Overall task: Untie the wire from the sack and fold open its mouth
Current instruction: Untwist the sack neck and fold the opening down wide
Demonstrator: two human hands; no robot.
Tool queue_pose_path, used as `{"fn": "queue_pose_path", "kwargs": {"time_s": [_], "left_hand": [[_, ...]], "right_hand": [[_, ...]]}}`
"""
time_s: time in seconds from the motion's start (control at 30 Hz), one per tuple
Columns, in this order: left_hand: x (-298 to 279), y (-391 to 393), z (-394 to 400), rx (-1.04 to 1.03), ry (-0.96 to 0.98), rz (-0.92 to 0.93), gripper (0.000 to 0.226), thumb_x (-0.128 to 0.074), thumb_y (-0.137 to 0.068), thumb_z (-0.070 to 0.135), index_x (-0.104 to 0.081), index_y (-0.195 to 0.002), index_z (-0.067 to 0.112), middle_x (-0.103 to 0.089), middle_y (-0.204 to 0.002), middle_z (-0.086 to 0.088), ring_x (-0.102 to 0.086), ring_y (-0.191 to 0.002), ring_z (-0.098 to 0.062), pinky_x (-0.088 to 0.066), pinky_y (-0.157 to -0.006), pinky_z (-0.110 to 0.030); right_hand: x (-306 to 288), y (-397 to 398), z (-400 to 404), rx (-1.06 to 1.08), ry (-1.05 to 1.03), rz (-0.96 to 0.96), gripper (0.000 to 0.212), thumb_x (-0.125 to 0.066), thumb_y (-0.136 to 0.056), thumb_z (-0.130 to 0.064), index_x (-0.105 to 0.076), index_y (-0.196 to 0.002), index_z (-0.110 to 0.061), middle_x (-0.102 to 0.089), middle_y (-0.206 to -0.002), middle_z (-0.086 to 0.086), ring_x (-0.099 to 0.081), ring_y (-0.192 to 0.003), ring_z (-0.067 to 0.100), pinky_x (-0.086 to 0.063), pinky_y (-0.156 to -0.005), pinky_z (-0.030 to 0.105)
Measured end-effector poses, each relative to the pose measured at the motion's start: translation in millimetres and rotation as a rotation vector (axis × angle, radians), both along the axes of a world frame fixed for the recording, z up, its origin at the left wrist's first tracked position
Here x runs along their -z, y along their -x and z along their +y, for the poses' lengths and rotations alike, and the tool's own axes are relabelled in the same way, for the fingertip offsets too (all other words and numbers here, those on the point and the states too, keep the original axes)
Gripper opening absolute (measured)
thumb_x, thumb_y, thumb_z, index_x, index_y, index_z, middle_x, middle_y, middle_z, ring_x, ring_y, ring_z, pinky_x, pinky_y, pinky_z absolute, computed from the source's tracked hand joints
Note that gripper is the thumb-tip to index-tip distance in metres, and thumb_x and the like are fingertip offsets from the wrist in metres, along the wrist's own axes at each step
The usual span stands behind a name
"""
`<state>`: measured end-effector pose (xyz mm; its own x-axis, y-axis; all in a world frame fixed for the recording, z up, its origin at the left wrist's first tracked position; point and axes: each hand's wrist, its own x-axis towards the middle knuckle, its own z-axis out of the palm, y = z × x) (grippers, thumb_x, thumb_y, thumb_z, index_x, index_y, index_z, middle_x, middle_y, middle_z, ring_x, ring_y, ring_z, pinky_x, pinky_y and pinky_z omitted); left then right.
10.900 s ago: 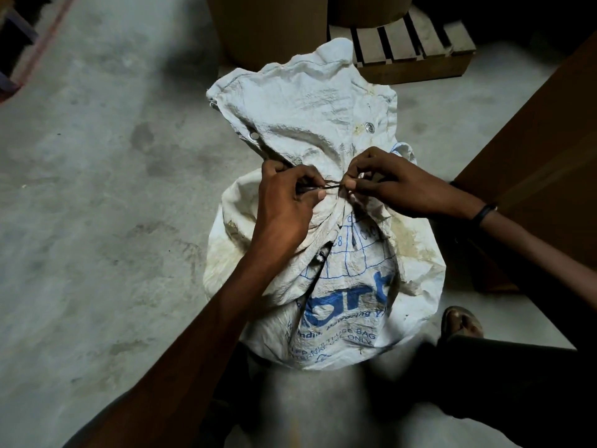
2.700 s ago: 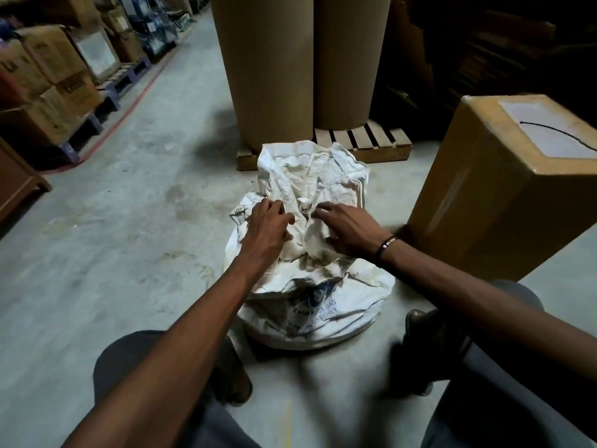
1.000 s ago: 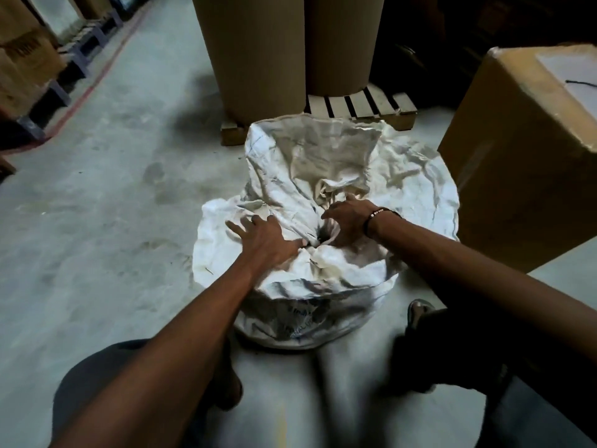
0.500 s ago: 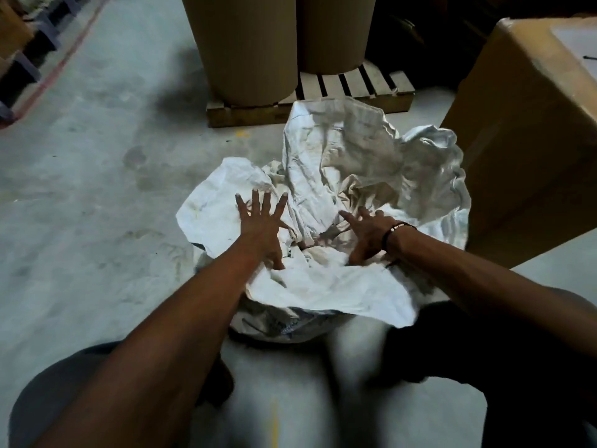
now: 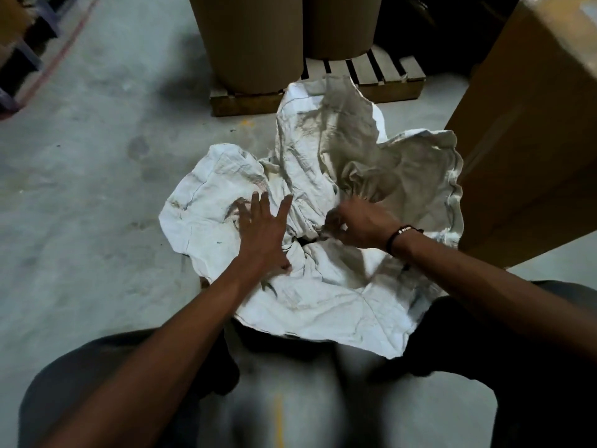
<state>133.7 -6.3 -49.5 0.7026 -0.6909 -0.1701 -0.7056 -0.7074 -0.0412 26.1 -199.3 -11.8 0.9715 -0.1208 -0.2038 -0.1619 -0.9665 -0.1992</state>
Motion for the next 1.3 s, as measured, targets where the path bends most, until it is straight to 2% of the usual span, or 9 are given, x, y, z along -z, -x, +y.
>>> {"fn": "queue_pose_path", "kwargs": {"time_s": [0.13,0.3,0.43,0.53,0.7,0.83,0.97,1.1,1.3], "left_hand": [[1.9,7.2,-16.5,0.161,0.208,-0.207,0.094,-0.089,-0.067,0.046,-0.043,-0.146,0.031,-0.042,-0.148,-0.016,-0.039,-0.138,-0.036,-0.028,-0.111,-0.059],[35.0,-13.0,-7.4,0.234,0.128,-0.268,0.064,-0.071,-0.087,0.034,-0.049,-0.147,0.034,-0.037,-0.161,-0.012,-0.040,-0.143,-0.040,-0.023,-0.110,-0.069],[42.5,-38.6,-3.8,0.109,0.077,-0.113,0.108,-0.074,-0.070,0.073,-0.024,-0.161,0.042,-0.004,-0.173,-0.014,-0.002,-0.159,-0.043,0.014,-0.111,-0.074],[37.3,-60.2,-7.3,0.129,0.007,-0.101,0.138,-0.079,-0.050,0.082,-0.012,-0.164,0.040,0.010,-0.172,-0.020,0.013,-0.156,-0.047,0.013,-0.110,-0.079],[18.8,-70.5,-21.4,0.175,-0.035,-0.119,0.145,-0.091,-0.050,0.066,-0.012,-0.165,0.028,0.009,-0.169,-0.027,0.012,-0.156,-0.048,0.012,-0.115,-0.072],[0.6,-42.1,-29.9,0.245,0.154,-0.087,0.076,-0.076,-0.064,0.014,-0.056,-0.138,0.014,-0.041,-0.152,-0.023,-0.039,-0.141,-0.043,-0.029,-0.113,-0.055],[1.0,-6.6,-28.7,0.114,0.139,0.102,0.033,-0.074,-0.075,0.039,-0.070,-0.105,0.026,-0.071,-0.106,-0.002,-0.064,-0.110,-0.030,-0.041,-0.098,-0.044],[39.9,-3.9,-7.2,0.223,-0.182,0.111,0.090,-0.076,-0.066,0.066,-0.049,-0.147,0.039,-0.052,-0.143,0.002,-0.039,-0.141,-0.027,-0.020,-0.113,-0.068],[25.0,-38.4,38.8,0.293,-0.493,0.093,0.072,-0.046,-0.100,0.056,-0.016,-0.163,0.041,-0.009,-0.174,-0.001,-0.015,-0.158,-0.031,-0.005,-0.113,-0.079]], "right_hand": [[30.5,2.5,-3.4,-0.099,-0.101,0.194,0.048,-0.078,-0.086,-0.044,-0.069,-0.125,-0.019,-0.070,-0.123,0.006,-0.065,-0.115,0.028,-0.051,-0.094,0.033],[39.6,12.4,-10.2,-0.186,-0.044,0.246,0.054,-0.074,-0.091,-0.048,-0.065,-0.136,-0.022,-0.066,-0.133,0.002,-0.059,-0.125,0.026,-0.043,-0.098,0.026],[36.4,20.5,-17.1,-0.216,0.068,0.534,0.067,-0.062,-0.088,-0.073,-0.049,-0.148,-0.045,-0.068,-0.135,-0.009,-0.058,-0.129,0.023,-0.040,-0.106,0.029],[26.9,23.0,-17.7,-0.195,-0.009,0.706,0.069,-0.064,-0.086,-0.073,-0.048,-0.148,-0.047,-0.069,-0.133,-0.010,-0.061,-0.124,0.018,-0.039,-0.099,0.021],[16.6,12.5,-19.9,-0.198,-0.147,0.168,0.037,-0.068,-0.098,-0.029,-0.065,-0.133,-0.017,-0.072,-0.123,0.005,-0.068,-0.110,0.027,-0.049,-0.086,0.023],[18.3,-7.2,-29.2,-0.163,-0.005,0.000,0.052,-0.070,-0.094,-0.034,-0.058,-0.143,-0.020,-0.063,-0.140,0.008,-0.056,-0.128,0.033,-0.047,-0.103,0.043],[31.6,-23.0,-34.2,-0.148,0.111,0.153,0.104,-0.081,-0.078,-0.058,-0.029,-0.162,-0.026,-0.036,-0.165,0.001,-0.031,-0.149,0.032,-0.037,-0.115,0.051],[40.0,-30.1,-47.6,-0.061,-0.005,0.303,0.152,-0.091,-0.046,-0.075,-0.008,-0.166,-0.032,-0.007,-0.175,-0.005,-0.006,-0.161,0.027,-0.011,-0.130,0.049],[46.2,-26.1,-91.3,0.101,-0.048,0.507,0.148,-0.100,-0.059,-0.044,0.002,-0.166,-0.032,-0.022,-0.172,0.007,-0.026,-0.157,0.028,-0.024,-0.127,0.036]]}}
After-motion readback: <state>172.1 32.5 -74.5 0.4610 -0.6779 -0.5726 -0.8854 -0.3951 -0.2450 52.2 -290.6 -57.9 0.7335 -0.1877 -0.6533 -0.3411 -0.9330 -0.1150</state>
